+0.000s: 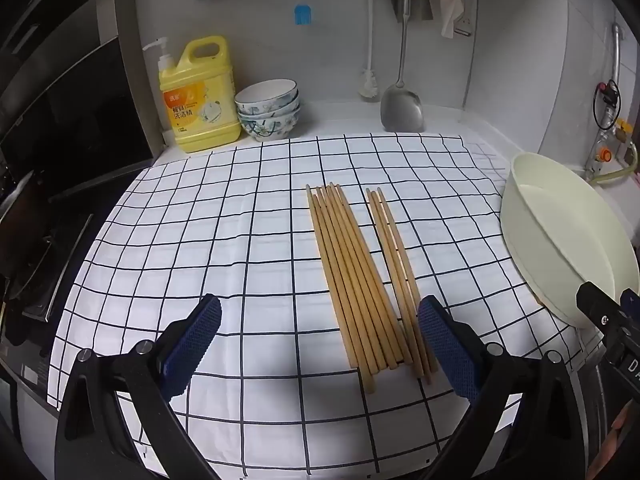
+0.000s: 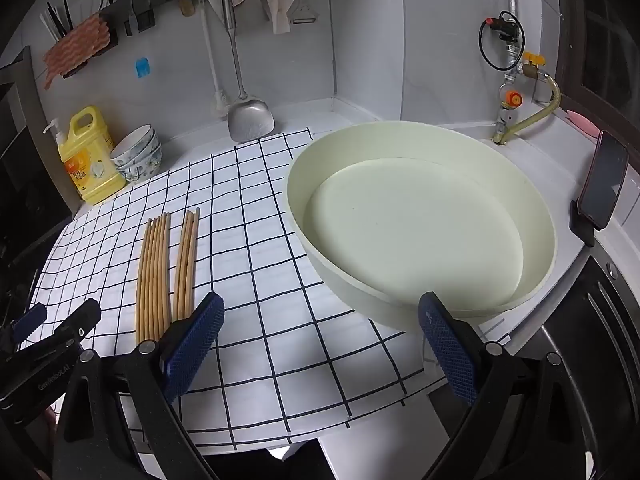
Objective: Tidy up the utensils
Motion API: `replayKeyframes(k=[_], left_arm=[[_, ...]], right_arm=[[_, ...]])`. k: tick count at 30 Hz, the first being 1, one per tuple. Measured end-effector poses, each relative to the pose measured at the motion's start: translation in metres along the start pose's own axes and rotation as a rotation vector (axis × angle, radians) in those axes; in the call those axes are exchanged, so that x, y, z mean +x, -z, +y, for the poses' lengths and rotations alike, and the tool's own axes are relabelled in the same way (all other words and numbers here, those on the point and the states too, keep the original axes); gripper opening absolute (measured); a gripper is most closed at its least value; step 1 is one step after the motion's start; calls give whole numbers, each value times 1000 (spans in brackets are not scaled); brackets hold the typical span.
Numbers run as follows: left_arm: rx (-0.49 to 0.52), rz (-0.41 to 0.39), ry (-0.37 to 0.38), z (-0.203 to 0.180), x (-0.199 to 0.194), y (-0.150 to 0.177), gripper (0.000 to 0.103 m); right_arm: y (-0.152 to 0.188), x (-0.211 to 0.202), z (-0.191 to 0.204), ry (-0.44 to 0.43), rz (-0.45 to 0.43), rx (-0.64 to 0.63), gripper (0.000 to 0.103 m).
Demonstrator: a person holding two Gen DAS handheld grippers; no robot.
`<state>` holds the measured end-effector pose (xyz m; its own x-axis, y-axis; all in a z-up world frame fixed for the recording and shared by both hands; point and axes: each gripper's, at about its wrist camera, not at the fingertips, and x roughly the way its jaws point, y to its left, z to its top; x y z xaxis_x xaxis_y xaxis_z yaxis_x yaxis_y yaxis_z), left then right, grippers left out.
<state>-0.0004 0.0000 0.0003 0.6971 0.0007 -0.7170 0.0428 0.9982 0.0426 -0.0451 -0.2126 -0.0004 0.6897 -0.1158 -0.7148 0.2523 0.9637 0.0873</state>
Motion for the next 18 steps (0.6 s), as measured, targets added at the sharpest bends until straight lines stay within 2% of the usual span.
replayKeyframes(k=[10,18], left_arm=[[3,25,3,5,3,-10,97],[1,1,-12,-1,-3,-1,97]], right_arm=[[-1,0,-2,-4,4,4,93],[0,-1,0,-5,5,2,93]])
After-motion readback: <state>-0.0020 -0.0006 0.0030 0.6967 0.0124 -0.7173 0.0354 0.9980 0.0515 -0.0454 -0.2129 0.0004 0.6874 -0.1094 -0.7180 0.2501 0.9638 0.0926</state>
